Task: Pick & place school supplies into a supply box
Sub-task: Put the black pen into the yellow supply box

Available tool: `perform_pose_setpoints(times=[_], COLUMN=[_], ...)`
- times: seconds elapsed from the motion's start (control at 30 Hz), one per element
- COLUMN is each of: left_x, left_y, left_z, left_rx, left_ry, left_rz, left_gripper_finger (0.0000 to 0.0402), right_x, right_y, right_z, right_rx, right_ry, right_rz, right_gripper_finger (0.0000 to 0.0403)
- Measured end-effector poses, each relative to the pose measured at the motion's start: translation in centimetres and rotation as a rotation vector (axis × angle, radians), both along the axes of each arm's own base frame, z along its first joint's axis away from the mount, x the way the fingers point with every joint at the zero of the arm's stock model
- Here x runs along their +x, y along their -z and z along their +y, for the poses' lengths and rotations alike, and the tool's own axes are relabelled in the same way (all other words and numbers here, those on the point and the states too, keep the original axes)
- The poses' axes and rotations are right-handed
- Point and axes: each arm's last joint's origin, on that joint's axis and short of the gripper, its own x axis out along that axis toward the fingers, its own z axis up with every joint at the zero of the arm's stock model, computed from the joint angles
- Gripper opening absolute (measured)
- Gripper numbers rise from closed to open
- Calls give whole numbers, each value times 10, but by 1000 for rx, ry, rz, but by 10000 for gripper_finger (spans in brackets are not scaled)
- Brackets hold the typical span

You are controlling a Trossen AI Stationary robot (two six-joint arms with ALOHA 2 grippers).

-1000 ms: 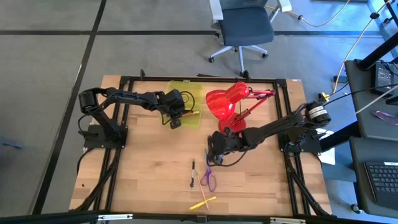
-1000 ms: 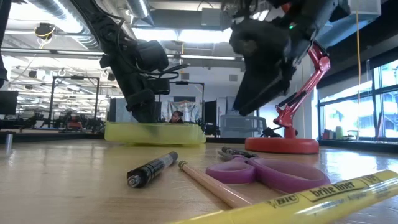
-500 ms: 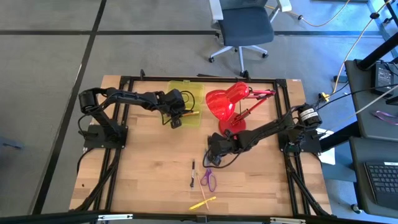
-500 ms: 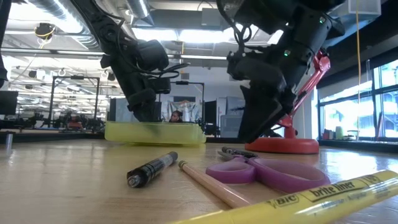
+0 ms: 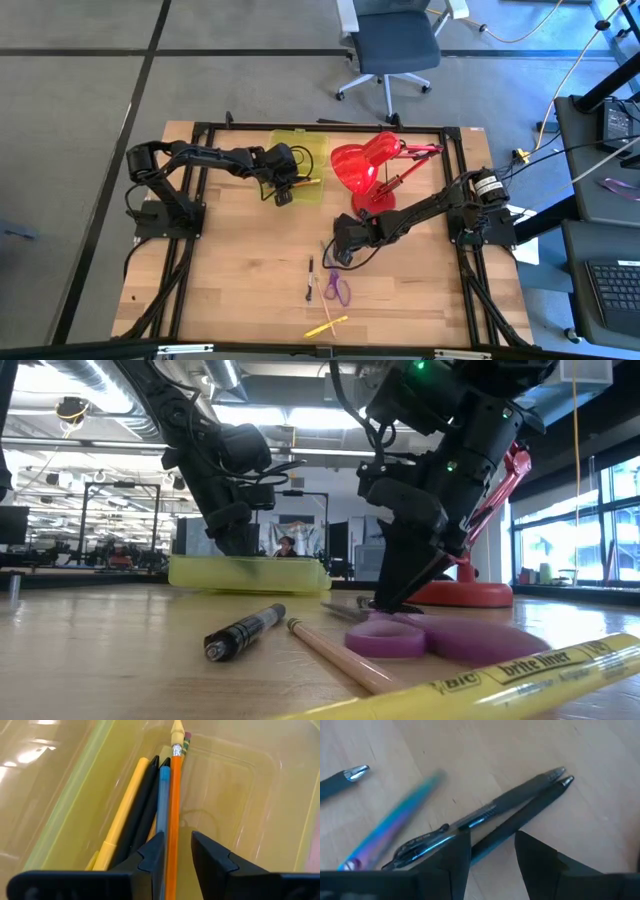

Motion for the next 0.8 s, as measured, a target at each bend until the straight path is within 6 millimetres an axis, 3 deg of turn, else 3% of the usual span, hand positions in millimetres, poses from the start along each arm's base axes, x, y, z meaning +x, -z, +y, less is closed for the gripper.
perform_pose_setpoints(times=[0.33, 0.8], left_x=[-4, -5], left_y=[-22, -46], left_z=[-2, -16], left_rx=[35, 68], left_ry=[0, 43], left_rz=[-77, -163], left_gripper_finger=[93, 92], right_x=[-2, -8], right_y=[2, 4], right_z=[-1, -2], right_rx=[-6, -64], right_ry=[-5, -86], right_rz=[26, 104], right_gripper_finger=[147, 40])
